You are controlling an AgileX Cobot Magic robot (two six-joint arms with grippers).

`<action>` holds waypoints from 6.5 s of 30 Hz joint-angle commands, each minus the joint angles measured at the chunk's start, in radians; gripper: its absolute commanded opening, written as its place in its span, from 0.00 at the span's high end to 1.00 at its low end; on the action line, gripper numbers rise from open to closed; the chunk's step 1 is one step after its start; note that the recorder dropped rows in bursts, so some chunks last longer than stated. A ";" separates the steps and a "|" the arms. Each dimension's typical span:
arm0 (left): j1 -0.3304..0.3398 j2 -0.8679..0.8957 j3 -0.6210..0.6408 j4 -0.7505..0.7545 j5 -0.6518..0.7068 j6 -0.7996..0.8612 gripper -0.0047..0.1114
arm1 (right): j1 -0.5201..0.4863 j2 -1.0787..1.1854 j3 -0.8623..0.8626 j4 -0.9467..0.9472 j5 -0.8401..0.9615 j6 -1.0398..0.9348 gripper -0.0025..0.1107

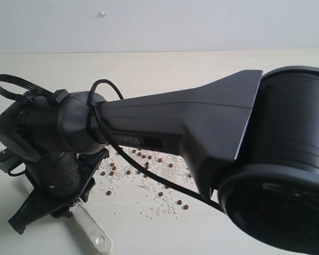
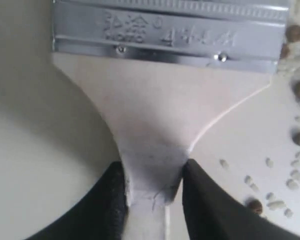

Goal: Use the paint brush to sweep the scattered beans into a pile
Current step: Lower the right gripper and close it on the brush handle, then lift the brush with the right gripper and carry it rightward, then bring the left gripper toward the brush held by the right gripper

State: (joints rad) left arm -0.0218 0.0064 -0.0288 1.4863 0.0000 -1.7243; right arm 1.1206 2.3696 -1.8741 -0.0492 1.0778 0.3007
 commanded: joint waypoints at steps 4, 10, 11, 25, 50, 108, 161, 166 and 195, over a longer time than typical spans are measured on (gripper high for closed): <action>0.002 -0.006 0.001 0.001 0.000 -0.003 0.96 | 0.001 -0.078 0.003 -0.048 0.032 -0.013 0.98; 0.002 -0.006 0.001 0.001 0.000 -0.003 0.96 | 0.001 -0.118 0.003 -0.083 0.100 -0.011 0.98; 0.002 -0.006 0.001 0.001 0.000 -0.003 0.96 | 0.001 -0.129 0.003 -0.107 0.123 -0.011 0.98; 0.002 -0.006 0.001 0.001 0.000 -0.003 0.96 | -0.081 -0.458 0.312 -0.133 0.080 -0.068 0.98; 0.002 -0.006 0.001 0.001 0.000 -0.003 0.96 | -0.422 -1.046 0.856 0.049 0.069 -0.436 0.98; -0.496 1.465 -0.950 -1.654 0.707 2.504 0.96 | -0.594 -0.945 0.854 0.194 0.017 -0.564 0.98; -0.667 1.579 -0.832 -1.312 -0.061 3.154 0.38 | -0.797 -0.437 0.480 0.778 0.093 -0.979 0.98; -0.667 1.642 -0.832 -1.312 -0.127 3.157 0.38 | -0.797 -0.437 0.480 0.778 0.100 -0.979 0.98; -0.724 1.715 -0.832 -1.174 -0.241 3.188 0.96 | -0.797 -0.437 0.480 0.778 0.124 -0.950 0.98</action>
State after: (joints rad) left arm -0.7267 1.7232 -0.8638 0.2940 -0.2279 1.4622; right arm 0.3238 1.9352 -1.3855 0.6696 1.2417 -0.6586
